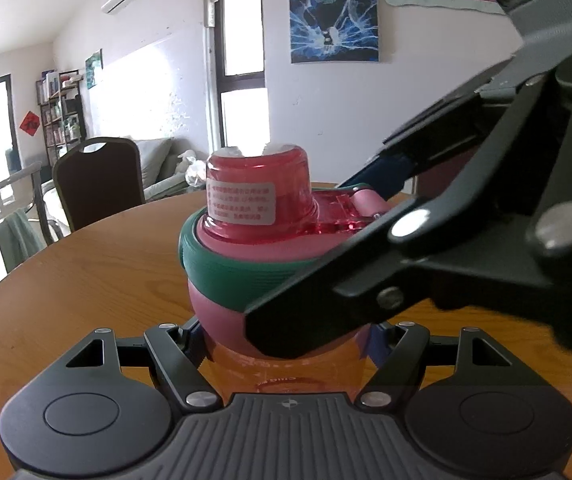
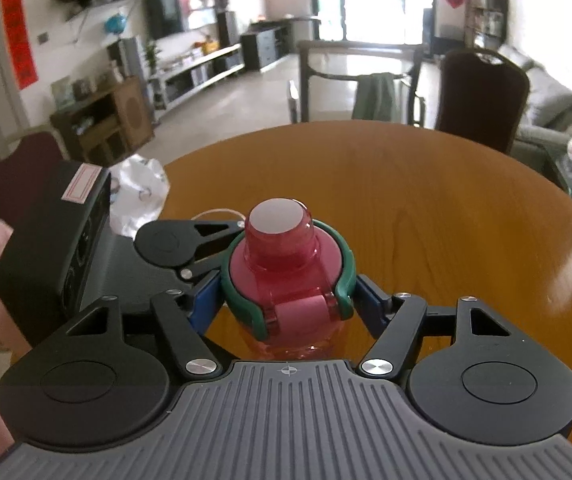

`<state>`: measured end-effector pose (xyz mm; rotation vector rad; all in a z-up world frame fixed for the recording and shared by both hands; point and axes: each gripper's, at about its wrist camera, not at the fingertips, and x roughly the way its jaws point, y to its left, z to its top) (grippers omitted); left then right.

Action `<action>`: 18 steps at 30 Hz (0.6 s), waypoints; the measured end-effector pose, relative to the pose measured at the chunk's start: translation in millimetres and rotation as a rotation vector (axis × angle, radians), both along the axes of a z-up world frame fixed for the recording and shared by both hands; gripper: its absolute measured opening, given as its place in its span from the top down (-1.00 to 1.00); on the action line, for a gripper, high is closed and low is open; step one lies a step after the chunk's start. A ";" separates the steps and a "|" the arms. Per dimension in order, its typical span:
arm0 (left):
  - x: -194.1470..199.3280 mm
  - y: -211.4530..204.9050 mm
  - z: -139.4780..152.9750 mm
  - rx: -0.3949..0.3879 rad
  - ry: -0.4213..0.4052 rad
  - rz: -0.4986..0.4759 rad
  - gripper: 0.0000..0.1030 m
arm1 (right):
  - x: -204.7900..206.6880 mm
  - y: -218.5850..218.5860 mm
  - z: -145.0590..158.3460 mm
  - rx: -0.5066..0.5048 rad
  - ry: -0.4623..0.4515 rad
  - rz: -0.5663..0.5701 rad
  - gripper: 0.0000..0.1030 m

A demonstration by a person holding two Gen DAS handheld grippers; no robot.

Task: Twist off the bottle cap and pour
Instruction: 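Bring the right tool over the bottle lid and grip the green lid ring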

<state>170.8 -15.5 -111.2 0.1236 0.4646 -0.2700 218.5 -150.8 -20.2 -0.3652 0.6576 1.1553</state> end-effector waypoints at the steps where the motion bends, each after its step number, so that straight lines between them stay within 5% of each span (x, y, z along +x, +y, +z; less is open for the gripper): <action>1: 0.0 -0.8 0.1 0.003 -0.002 -0.005 -0.39 | 2.3 -2.1 1.1 -0.001 0.008 0.012 -0.38; 7: 1.9 2.1 0.0 -0.019 0.000 0.014 -0.39 | 6.1 -7.4 5.8 -0.043 0.015 0.048 -0.37; 10: 1.0 6.8 -0.5 -0.028 0.000 0.028 -0.39 | 1.6 -14.4 3.5 -0.092 0.002 -0.017 -0.21; 12: 0.4 8.4 0.2 -0.027 0.001 0.035 -0.38 | 1.5 -21.7 4.5 -0.097 0.003 -0.097 0.00; 18: -0.7 6.6 0.8 -0.016 0.001 0.054 -0.39 | -7.8 -35.1 13.7 -0.004 0.133 -0.358 -0.07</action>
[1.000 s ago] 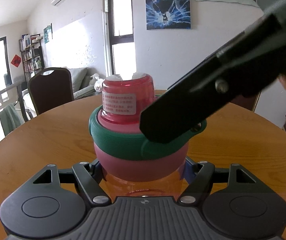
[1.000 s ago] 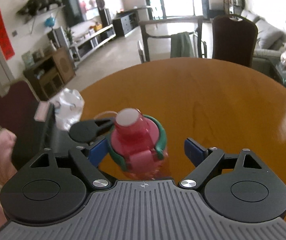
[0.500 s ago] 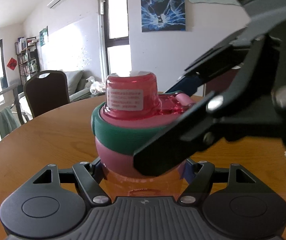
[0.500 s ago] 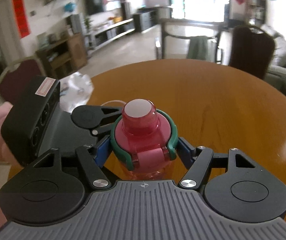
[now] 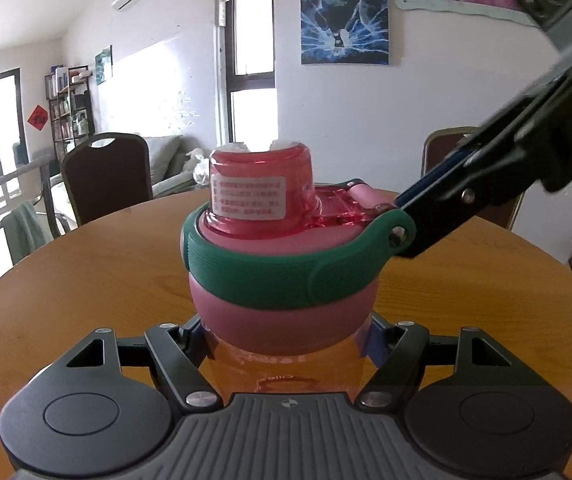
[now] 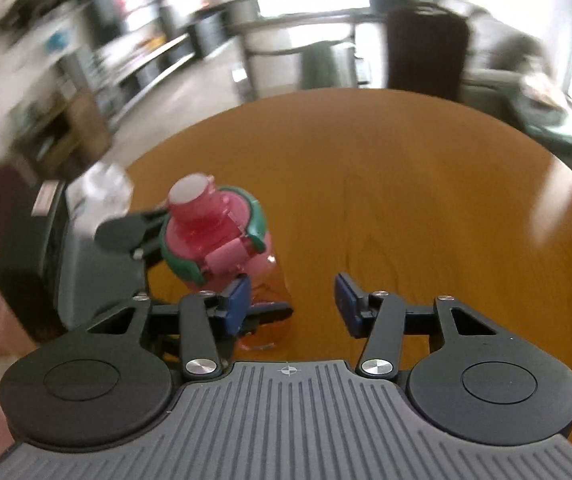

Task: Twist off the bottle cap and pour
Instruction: 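Bring the right tool over the bottle lid and grip the green lid ring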

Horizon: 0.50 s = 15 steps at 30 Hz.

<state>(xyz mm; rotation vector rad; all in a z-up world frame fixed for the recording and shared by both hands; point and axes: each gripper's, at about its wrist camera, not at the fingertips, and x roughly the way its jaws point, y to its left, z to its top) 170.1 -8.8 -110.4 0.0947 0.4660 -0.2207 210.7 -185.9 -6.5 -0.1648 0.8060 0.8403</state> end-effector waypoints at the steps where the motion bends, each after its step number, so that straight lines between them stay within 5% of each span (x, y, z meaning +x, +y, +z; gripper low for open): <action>1: -0.8 -1.0 -0.2 0.005 -0.003 0.001 -0.39 | -3.9 -2.0 1.2 0.020 0.018 -0.056 -0.07; 3: -1.6 -2.3 -1.0 0.015 -0.008 0.001 -0.40 | -11.6 -6.0 3.4 0.060 0.054 -0.168 -0.17; 5: -2.6 -3.8 -2.3 0.025 -0.012 0.004 -0.40 | -22.3 -11.4 9.8 0.139 0.080 -0.256 -0.74; 8: -4.3 -3.8 -3.1 0.022 -0.013 0.014 -0.40 | -39.2 -0.2 22.1 0.198 0.071 -0.295 -0.79; 15: -6.5 -6.0 -3.8 0.012 -0.031 0.043 -0.40 | -43.9 62.1 18.9 -0.060 0.030 -0.362 -0.75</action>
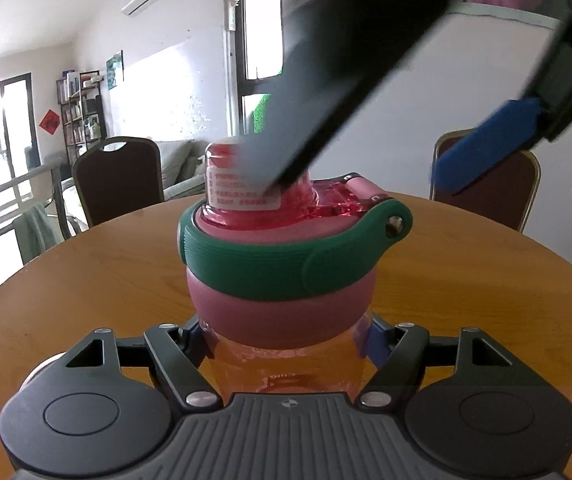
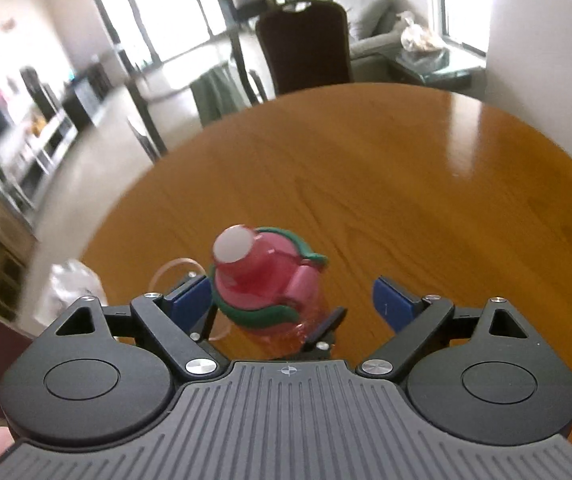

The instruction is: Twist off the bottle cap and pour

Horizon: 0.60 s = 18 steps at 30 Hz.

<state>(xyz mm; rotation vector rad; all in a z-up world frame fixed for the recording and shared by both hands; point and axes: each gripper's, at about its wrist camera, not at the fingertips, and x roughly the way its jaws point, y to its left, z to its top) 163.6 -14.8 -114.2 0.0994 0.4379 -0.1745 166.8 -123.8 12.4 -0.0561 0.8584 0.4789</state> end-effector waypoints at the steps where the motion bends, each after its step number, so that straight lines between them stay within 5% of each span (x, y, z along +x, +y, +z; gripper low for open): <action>1: -0.3 -0.4 -0.5 0.002 -0.004 0.005 -0.41 | -0.5 7.2 0.0 -0.025 -0.004 0.001 -0.71; 4: -2.1 -2.8 -1.9 0.007 -0.015 0.028 -0.42 | -3.1 23.9 -0.6 -0.092 -0.015 0.007 -0.48; 12: -8.2 -16.7 -2.3 0.095 -0.064 0.071 -0.47 | 0.5 37.9 2.4 -0.153 0.019 -0.007 -0.45; 18: -8.0 0.1 0.6 0.031 -0.056 -0.005 -0.40 | 8.2 33.6 -0.3 -0.161 0.009 0.089 -0.43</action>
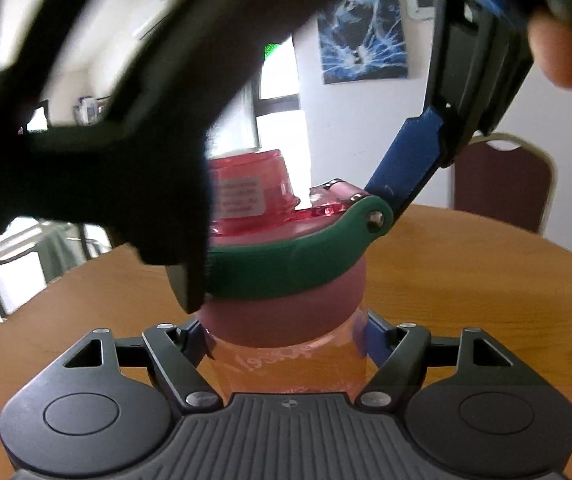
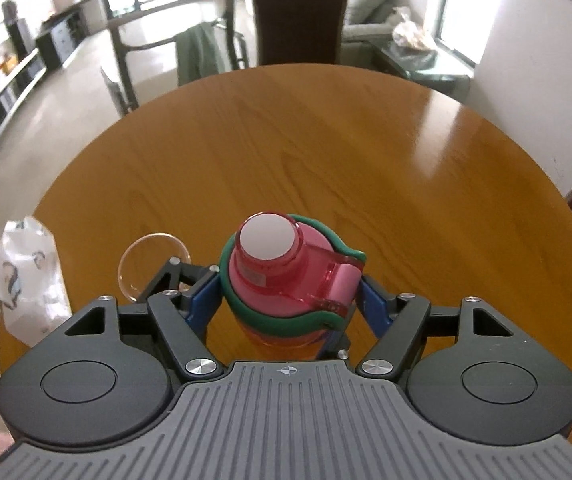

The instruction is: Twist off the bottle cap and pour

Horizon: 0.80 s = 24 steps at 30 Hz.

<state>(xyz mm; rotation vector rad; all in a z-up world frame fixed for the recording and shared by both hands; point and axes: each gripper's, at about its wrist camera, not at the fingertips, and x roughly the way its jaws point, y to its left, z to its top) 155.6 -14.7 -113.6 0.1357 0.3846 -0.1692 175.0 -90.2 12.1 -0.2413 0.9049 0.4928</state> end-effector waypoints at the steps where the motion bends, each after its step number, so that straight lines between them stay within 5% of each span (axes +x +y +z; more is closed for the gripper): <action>1: 0.8 4.7 1.0 -0.011 0.007 -0.020 -0.40 | 3.1 0.5 -0.1 -0.001 0.003 0.023 -0.42; 10: -0.3 22.2 2.9 -0.044 0.031 -0.127 -0.38 | 45.2 -25.4 8.7 -0.079 0.077 0.713 -0.42; 11: -0.2 22.3 3.5 -0.045 0.034 -0.127 -0.38 | 51.5 -27.7 8.8 -0.065 0.110 0.724 -0.42; 16: -1.8 20.7 5.6 -0.049 0.043 -0.110 -0.38 | 52.9 -27.3 11.8 0.032 0.130 0.588 -0.78; 19: -1.4 14.0 4.2 -0.050 0.037 -0.080 -0.38 | 41.3 -31.4 16.2 0.137 0.111 0.378 -0.81; 20: -1.0 9.8 2.7 -0.051 0.036 -0.068 -0.38 | 33.8 -33.1 16.9 0.179 0.113 0.185 -0.83; 24: -1.9 4.7 3.2 -0.050 0.038 -0.043 -0.38 | 15.9 -22.9 15.1 0.166 0.068 -0.060 -0.81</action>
